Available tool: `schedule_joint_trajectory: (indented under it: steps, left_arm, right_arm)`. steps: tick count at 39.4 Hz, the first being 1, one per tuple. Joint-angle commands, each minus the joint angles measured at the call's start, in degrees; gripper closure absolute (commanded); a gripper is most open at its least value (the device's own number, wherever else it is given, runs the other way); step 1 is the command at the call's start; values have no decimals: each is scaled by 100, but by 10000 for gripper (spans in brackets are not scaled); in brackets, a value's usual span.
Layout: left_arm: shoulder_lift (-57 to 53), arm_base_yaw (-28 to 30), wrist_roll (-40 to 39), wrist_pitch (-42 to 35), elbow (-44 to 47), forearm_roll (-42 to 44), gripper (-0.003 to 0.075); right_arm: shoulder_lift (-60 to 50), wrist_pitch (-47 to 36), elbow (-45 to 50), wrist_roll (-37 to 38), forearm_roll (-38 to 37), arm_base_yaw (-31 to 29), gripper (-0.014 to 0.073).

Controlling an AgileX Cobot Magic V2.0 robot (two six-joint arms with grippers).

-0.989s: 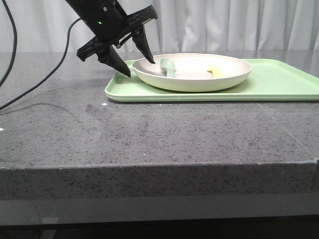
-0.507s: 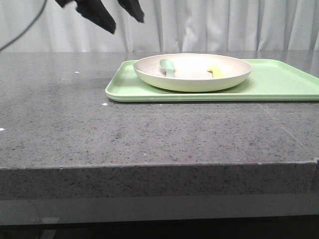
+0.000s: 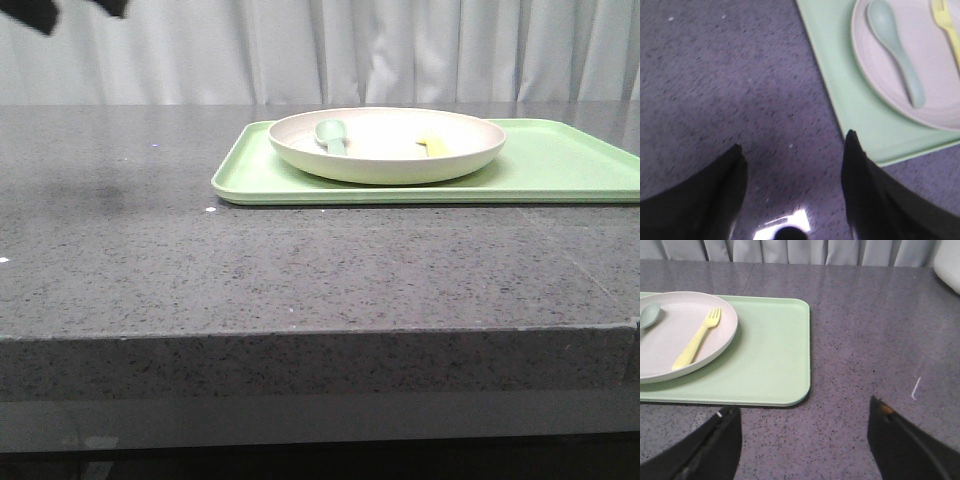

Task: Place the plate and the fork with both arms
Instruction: 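Open the left gripper to release the plate and raise it away, then move the right gripper over the plate above the yellow fork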

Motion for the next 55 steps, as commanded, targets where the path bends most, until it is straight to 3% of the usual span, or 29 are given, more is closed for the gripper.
schedule_joint_trajectory:
  steps: [1, 17, 28, 36, 48, 55]
  left_arm:
    - [-629, 115, 153, -312, 374, -123, 308]
    - [-2171, 126, 439, -571, 2186, 198, 308]
    - [-2315, 126, 439, -749, 2324, 306, 308]
    - [-2315, 126, 439, -758, 2324, 306, 308]
    - [-2315, 126, 439, -758, 2324, 306, 308]
    - [-2315, 126, 439, -758, 2324, 306, 308]
  right_arm:
    - [42, -436, -210, -32, -6, -10, 44]
    - [42, -346, -279, -32, -1, -10, 44]
    - [613, 1404, -1569, -57, 381, 79, 44]
    - [1337, 2237, -2355, -256, 699, 630, 44]
    - [2472, 2230, -3060, -387, 811, 2113, 45]
    - [3404, 2284, -3638, -387, 755, 2656, 66]
